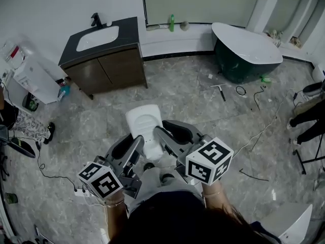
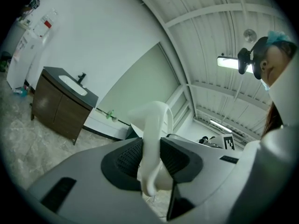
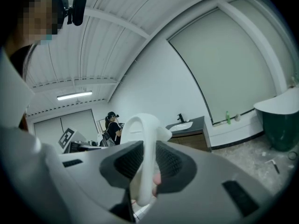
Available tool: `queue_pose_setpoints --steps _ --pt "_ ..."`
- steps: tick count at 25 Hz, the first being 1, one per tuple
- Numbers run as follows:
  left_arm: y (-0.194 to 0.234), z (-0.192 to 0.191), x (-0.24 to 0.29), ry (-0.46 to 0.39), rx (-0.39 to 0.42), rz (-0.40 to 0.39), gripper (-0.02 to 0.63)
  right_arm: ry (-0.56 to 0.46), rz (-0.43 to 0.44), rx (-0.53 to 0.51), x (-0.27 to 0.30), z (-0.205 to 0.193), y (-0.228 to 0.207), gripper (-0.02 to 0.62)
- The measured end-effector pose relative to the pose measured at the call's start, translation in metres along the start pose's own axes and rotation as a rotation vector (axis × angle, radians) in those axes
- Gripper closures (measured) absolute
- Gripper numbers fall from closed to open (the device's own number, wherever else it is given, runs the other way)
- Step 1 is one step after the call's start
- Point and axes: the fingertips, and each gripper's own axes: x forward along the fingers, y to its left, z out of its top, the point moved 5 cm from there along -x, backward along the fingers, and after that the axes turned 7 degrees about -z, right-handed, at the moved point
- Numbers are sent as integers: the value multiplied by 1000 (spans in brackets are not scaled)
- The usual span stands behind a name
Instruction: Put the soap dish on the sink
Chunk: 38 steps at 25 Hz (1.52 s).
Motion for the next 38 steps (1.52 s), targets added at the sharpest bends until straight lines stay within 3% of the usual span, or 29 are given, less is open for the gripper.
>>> queue_pose_setpoints --steps 8,18,25,31,38 --pt "54 26 25 -1 -14 30 483 31 3 -11 61 7 -27 506" --pt "157 129 64 -17 -7 -2 483 25 -14 -51 195 66 -53 506" --pt "168 126 66 -22 54 -18 483 -24 -19 -61 201 54 -58 506" --pt "233 175 98 11 -5 -28 483 21 -59 -34 278 81 -84 506" --pt "282 203 152 15 -28 -26 483 27 -67 -34 332 102 -136 506"
